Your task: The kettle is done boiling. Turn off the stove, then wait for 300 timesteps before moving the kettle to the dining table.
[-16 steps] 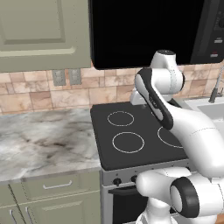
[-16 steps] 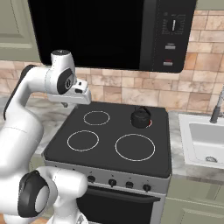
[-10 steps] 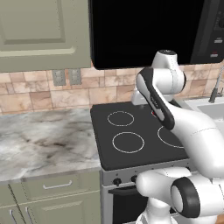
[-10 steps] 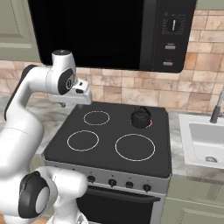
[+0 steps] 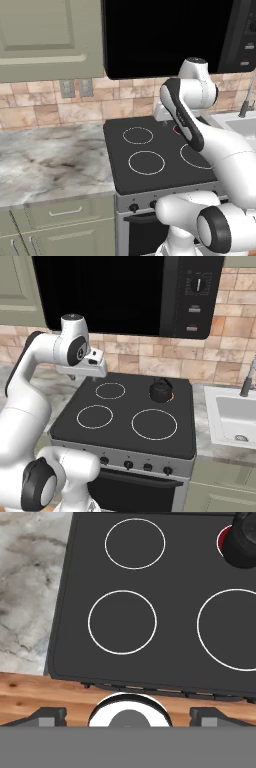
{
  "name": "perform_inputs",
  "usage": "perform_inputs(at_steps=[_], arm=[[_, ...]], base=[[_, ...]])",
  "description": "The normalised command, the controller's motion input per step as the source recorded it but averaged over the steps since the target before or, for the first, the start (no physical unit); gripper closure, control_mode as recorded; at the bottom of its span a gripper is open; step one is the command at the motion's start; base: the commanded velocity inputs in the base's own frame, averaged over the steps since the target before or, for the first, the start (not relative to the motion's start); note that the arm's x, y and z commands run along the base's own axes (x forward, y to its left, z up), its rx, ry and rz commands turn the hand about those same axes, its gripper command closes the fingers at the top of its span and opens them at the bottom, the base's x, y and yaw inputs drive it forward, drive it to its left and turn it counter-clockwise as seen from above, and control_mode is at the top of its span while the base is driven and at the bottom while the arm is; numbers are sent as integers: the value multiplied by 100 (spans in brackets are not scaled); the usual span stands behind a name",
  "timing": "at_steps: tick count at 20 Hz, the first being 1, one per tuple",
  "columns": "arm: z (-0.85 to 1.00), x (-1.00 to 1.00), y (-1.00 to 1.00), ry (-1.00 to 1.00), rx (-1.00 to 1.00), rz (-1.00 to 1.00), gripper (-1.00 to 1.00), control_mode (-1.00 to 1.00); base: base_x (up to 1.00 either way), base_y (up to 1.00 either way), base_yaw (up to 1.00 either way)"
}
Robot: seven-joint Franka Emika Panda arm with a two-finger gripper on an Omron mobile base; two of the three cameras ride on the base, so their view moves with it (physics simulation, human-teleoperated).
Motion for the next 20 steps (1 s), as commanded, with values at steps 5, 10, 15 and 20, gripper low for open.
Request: perform_inputs(at_steps=[5,10,15,20], arm=[[0,-1,0,0,0,0,-100,-100],[0,0,0,0,0,0,-100,-100],[0,0,0,0,0,0,-100,-100],[0,0,-1,0,0,0,-100,-100]], base=[[0,0,0],[0,0,0],[0,0,0],[0,0,0]])
